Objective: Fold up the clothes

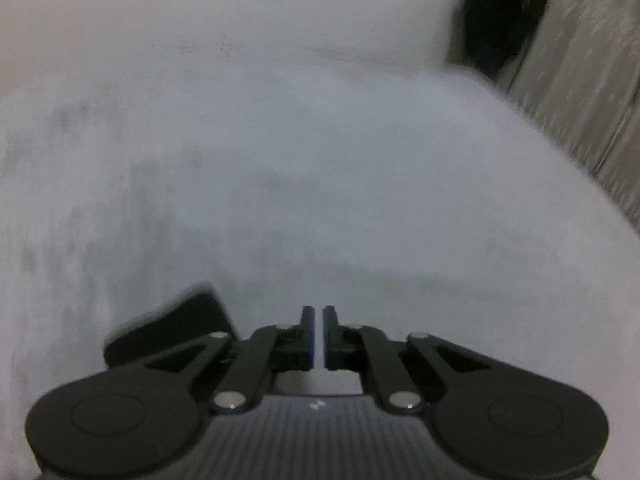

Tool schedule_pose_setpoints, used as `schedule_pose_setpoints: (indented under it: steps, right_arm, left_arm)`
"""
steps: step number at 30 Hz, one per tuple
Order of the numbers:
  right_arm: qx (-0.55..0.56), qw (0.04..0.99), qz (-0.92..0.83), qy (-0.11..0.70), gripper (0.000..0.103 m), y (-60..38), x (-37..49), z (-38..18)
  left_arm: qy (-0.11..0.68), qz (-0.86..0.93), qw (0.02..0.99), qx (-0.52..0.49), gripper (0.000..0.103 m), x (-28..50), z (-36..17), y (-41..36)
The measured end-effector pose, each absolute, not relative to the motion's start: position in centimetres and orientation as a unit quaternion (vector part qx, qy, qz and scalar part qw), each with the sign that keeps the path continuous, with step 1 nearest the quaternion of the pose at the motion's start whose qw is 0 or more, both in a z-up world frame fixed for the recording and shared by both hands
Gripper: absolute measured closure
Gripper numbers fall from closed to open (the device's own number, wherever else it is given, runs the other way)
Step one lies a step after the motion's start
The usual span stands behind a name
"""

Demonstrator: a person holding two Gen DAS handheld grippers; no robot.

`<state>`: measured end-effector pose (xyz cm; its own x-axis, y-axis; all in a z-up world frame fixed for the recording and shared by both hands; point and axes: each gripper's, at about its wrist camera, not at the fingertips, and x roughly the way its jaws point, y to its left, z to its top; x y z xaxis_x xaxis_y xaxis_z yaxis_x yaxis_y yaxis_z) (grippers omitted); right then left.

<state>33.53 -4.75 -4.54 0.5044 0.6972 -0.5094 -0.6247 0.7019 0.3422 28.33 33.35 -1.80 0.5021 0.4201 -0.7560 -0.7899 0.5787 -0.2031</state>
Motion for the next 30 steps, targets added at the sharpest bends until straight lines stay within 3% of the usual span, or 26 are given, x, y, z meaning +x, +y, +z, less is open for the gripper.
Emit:
schedule_pose_setpoints:
  steps: [1,2,4,12,16,19,21,22,30]
  right_arm:
    - [0.055,0.864,0.382,0.322,0.097,-4.7,33.6,-4.6]
    - [0.054,0.863,0.382,0.326,0.097,-4.6,33.7,-4.7]
    - [0.052,0.861,0.383,0.329,0.096,-4.5,33.7,-4.8]
    - [0.06,0.858,0.391,0.328,0.095,-5.3,33.8,-4.7]
    - [0.064,0.858,0.391,0.328,0.095,-5.3,33.9,-4.8]
    - [0.066,0.857,0.392,0.329,0.095,-5.2,33.9,-4.8]
    - [0.066,0.856,0.392,0.33,0.095,-5.1,33.9,-4.8]
    - [0.068,0.856,0.392,0.33,0.095,-5.1,34.0,-4.8]
    - [0.071,0.854,0.391,0.336,0.095,-5.2,34.2,-4.9]
  left_arm:
    - [0.345,0.37,0.815,-0.283,0.067,28.4,-1.8,33.4]
    - [0.353,0.373,0.807,-0.292,0.046,28.5,-1.7,33.5]
    - [0.368,0.377,0.792,-0.309,0.044,28.7,-1.6,33.6]
    - [0.394,0.405,0.729,-0.387,0.057,28.0,-3.3,35.1]
    - [0.392,0.411,0.724,-0.391,0.059,27.9,-3.8,35.1]
    - [0.392,0.418,0.728,-0.377,0.071,27.9,-3.8,34.7]
    - [0.39,0.423,0.732,-0.365,0.097,27.7,-3.9,34.4]
    - [0.388,0.425,0.733,-0.362,0.101,27.5,-4.2,34.4]
    - [0.344,0.406,0.767,-0.357,0.103,26.6,-4.4,33.3]
